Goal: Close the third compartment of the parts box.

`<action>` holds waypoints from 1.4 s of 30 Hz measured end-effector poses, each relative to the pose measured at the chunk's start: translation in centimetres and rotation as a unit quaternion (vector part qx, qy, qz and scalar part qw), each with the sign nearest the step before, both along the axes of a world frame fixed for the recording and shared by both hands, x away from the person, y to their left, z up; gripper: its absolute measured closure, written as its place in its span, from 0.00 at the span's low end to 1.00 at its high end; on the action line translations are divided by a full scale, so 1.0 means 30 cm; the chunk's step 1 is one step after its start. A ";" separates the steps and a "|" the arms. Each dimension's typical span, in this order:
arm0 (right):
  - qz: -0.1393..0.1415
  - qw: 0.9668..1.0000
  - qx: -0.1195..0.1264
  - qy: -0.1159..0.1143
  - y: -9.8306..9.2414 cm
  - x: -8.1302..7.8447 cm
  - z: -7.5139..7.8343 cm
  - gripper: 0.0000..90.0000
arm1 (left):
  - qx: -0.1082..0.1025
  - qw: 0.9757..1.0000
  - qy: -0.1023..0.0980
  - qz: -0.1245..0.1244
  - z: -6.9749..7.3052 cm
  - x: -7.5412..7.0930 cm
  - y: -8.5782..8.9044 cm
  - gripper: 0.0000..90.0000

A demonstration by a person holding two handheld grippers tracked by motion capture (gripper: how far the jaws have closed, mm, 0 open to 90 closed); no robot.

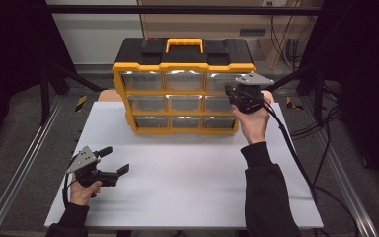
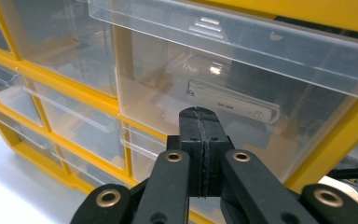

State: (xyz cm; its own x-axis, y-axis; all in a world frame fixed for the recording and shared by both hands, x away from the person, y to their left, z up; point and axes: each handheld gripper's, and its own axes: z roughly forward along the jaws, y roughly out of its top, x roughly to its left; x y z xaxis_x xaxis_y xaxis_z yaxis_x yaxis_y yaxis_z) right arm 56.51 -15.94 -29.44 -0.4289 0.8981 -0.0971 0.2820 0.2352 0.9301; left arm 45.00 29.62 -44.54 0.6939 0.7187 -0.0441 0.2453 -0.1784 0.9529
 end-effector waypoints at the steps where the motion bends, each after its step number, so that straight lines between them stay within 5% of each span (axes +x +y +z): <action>1: -0.001 1.000 -0.001 0.000 0.000 0.002 0.000 1.00 | 0.000 1.000 0.000 0.000 0.000 0.000 0.000 0.04; 14: -0.004 1.000 -0.002 0.003 0.001 0.014 -0.005 1.00 | -0.001 1.000 0.000 0.000 0.000 0.000 0.001 0.04; 22: 0.020 1.000 0.007 -0.015 0.001 -0.039 0.014 0.94 | -0.001 1.000 0.000 0.000 0.000 0.000 0.001 0.04; 42: 0.073 0.993 0.059 -0.068 -0.060 -0.224 0.001 0.28 | -0.002 1.000 0.000 0.000 0.000 0.000 0.000 0.04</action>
State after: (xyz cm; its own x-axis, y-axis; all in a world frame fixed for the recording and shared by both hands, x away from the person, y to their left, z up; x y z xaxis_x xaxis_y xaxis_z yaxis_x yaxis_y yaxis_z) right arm 49.79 -17.75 -29.41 -0.5456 0.8358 -0.0617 0.1220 0.1520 0.9808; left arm 45.00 29.62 -44.54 0.6939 0.7185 -0.0474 0.2459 -0.1746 0.9534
